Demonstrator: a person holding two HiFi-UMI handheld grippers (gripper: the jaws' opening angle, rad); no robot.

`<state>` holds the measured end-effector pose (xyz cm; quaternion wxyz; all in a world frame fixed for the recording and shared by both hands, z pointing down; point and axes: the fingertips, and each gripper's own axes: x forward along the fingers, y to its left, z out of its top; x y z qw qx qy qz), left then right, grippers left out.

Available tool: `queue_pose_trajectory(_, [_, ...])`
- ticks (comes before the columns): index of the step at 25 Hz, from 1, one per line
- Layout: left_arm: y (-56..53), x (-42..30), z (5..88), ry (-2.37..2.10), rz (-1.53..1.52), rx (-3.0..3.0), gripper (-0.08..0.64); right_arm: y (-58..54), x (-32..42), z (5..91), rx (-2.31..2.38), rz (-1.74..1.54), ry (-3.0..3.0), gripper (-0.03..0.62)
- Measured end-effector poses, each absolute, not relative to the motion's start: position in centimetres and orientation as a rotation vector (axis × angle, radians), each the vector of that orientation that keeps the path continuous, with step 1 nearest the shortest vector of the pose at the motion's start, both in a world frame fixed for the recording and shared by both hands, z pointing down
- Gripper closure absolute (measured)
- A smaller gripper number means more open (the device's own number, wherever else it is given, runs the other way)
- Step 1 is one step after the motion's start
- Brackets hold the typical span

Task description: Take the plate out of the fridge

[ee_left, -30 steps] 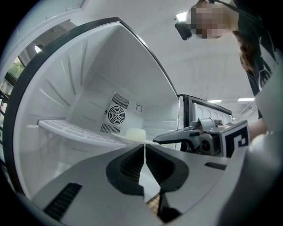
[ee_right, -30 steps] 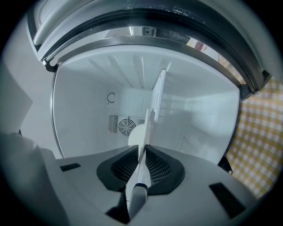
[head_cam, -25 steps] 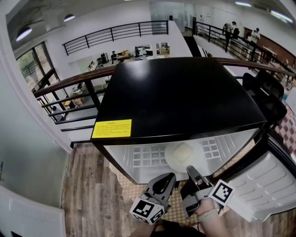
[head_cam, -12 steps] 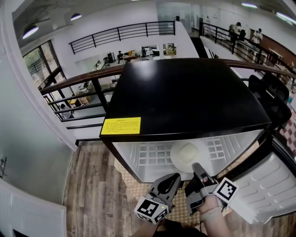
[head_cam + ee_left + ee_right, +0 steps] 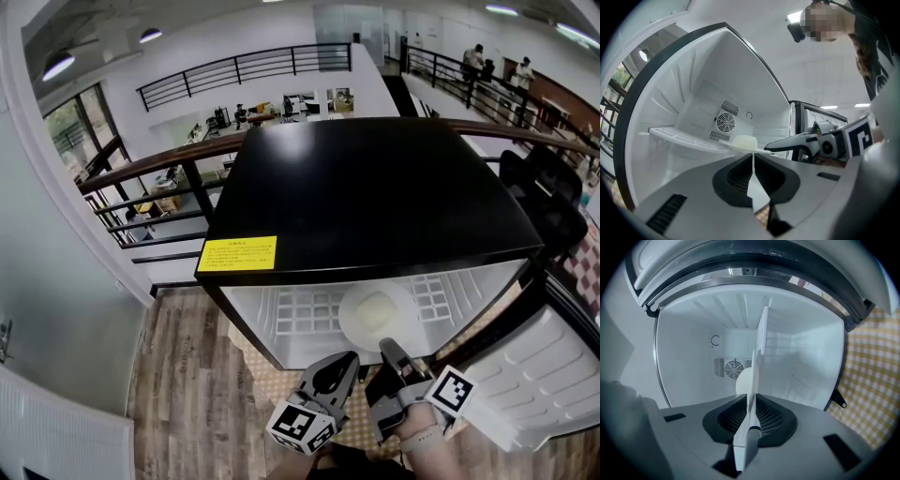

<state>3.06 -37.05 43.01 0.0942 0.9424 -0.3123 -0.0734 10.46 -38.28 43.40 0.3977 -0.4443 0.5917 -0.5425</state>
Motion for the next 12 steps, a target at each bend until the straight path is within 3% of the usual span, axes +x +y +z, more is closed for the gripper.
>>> queue_pose_trajectory(12, [-37.3, 2.6, 42.9, -0.937, -0.222, 2.799, 0.541, -39.0, 10.8, 44.1, -1.153, -1.385, 1.464, 0.529])
